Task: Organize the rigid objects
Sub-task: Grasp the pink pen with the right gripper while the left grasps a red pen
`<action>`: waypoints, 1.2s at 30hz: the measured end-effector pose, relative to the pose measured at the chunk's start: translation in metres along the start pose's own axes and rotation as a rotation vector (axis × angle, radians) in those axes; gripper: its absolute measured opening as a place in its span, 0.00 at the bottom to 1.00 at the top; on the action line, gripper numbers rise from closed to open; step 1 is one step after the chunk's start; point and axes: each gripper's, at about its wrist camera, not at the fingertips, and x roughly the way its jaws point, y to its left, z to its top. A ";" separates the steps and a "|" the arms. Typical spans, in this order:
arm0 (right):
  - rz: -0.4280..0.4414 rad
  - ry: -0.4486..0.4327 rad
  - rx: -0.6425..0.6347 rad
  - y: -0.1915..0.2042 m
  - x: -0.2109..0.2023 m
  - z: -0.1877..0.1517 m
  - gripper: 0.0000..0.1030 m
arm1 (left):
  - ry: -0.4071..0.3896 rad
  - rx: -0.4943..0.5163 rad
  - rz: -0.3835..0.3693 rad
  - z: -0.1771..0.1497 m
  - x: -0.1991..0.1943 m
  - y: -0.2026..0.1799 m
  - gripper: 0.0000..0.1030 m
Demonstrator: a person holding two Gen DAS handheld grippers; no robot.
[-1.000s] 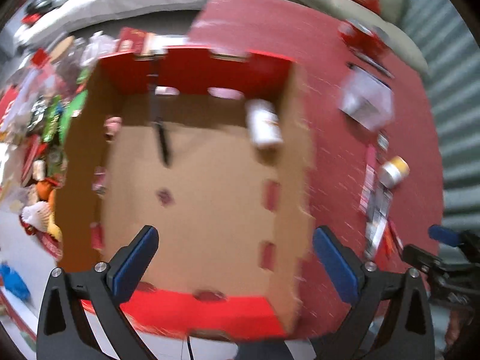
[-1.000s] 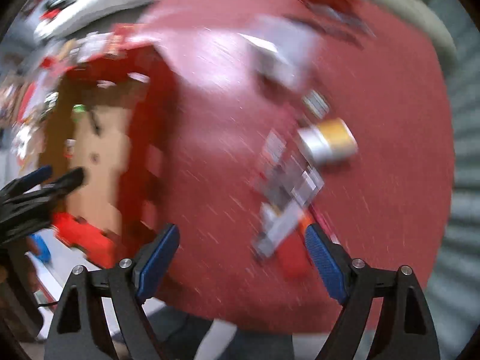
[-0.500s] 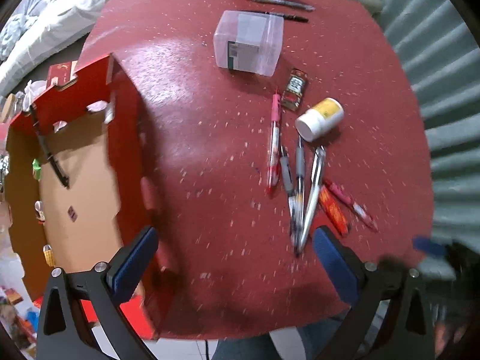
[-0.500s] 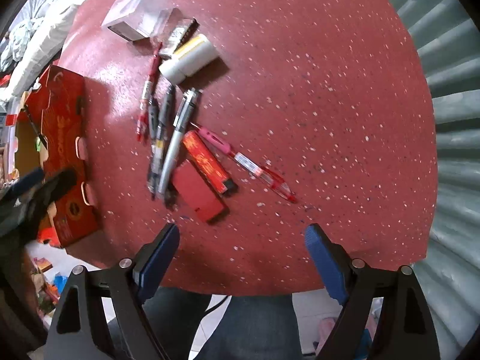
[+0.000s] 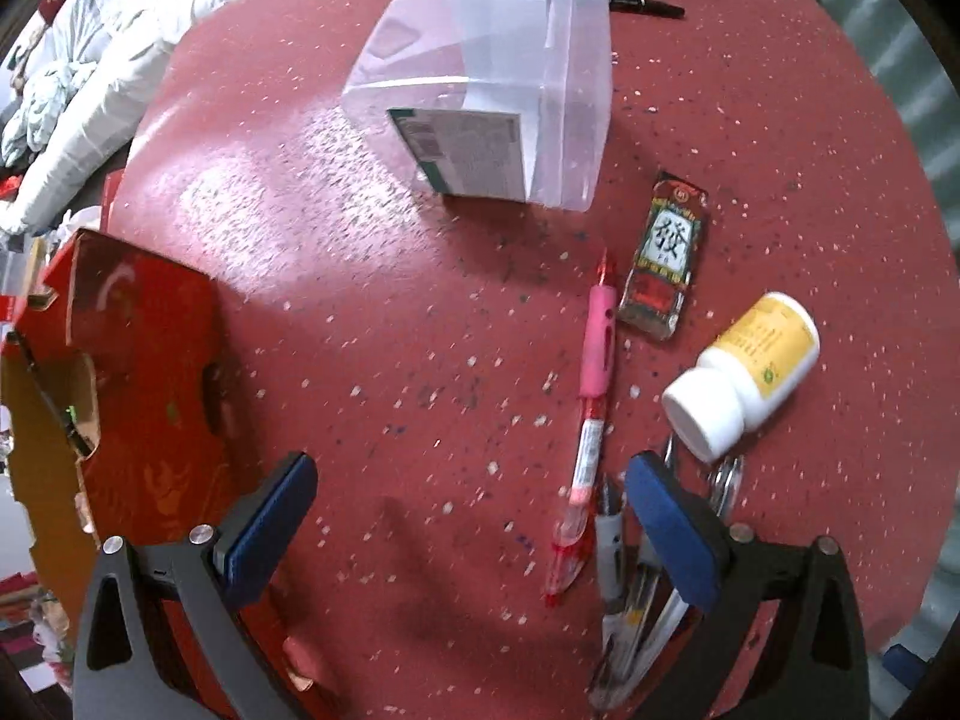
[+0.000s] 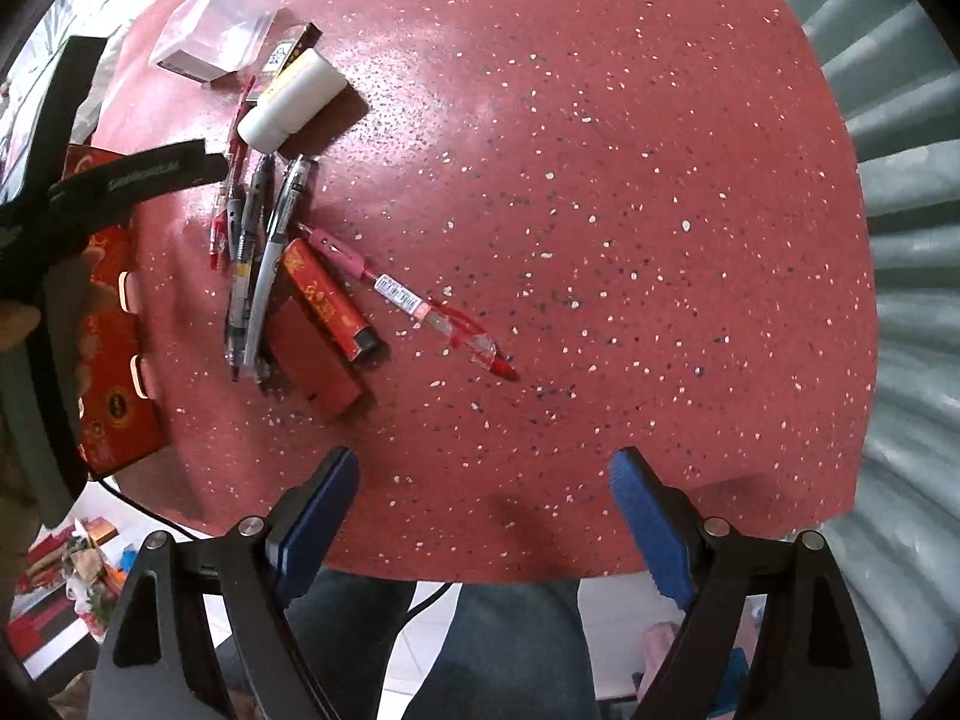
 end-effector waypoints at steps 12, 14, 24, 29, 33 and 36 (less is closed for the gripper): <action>-0.026 -0.008 -0.074 -0.003 0.006 0.024 0.84 | -0.009 0.028 0.082 0.018 0.019 0.012 1.00; -0.044 -0.012 -0.095 -0.002 0.009 0.029 0.84 | -0.012 0.015 0.082 0.017 0.022 0.014 1.00; -0.233 -0.038 -0.465 0.044 0.044 0.046 0.84 | -0.051 0.031 0.039 0.005 0.022 0.013 1.00; -0.281 -0.038 -0.617 0.071 0.064 0.045 0.84 | -0.049 -0.058 -0.087 -0.003 0.029 0.034 1.00; -0.265 -0.048 -0.667 0.081 0.065 0.045 0.83 | -0.034 -0.096 -0.124 -0.004 0.033 0.043 1.00; -0.231 -0.047 -0.677 0.084 0.063 0.044 0.74 | -0.008 -0.116 -0.122 -0.001 0.033 0.041 1.00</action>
